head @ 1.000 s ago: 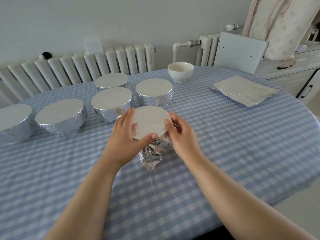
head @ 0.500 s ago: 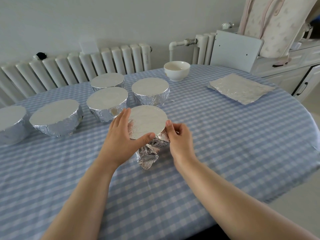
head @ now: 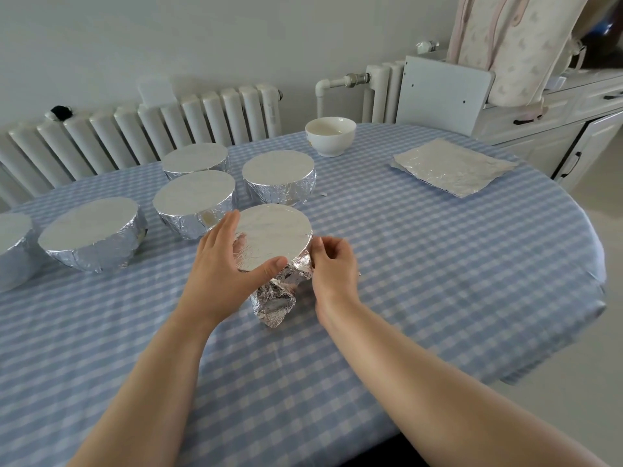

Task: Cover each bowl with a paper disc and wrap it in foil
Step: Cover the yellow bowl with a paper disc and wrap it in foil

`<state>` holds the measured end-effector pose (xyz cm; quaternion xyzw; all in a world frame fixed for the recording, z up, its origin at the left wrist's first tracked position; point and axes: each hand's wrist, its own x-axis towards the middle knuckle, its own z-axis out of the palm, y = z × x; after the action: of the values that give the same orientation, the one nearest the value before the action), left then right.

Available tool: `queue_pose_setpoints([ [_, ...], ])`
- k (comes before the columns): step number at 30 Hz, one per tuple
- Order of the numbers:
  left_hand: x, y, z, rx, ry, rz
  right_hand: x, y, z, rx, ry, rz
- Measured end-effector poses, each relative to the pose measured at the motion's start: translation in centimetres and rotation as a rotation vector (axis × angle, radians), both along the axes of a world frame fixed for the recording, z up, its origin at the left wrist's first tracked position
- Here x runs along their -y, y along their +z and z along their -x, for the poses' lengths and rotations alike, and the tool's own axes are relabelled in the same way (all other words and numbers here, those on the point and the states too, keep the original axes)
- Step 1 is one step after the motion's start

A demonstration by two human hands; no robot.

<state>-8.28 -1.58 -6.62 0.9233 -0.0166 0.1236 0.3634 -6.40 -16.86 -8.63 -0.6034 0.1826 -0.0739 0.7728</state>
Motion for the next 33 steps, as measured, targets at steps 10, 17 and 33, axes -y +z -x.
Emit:
queue_pose_setpoints([
  [10, -0.1, -0.3, -0.2, 0.017, 0.004, 0.018, -0.1, 0.4, -0.4, -0.054, 0.119, 0.06],
  [17, 0.1, -0.2, -0.1, 0.022, 0.0, 0.039, 0.5, 1.2, 0.1, -0.049, 0.231, 0.244],
  [33, 0.6, 0.4, 0.2, 0.012, 0.019, 0.083, 4.1, 0.8, -0.9, -0.103, 0.266, 0.459],
])
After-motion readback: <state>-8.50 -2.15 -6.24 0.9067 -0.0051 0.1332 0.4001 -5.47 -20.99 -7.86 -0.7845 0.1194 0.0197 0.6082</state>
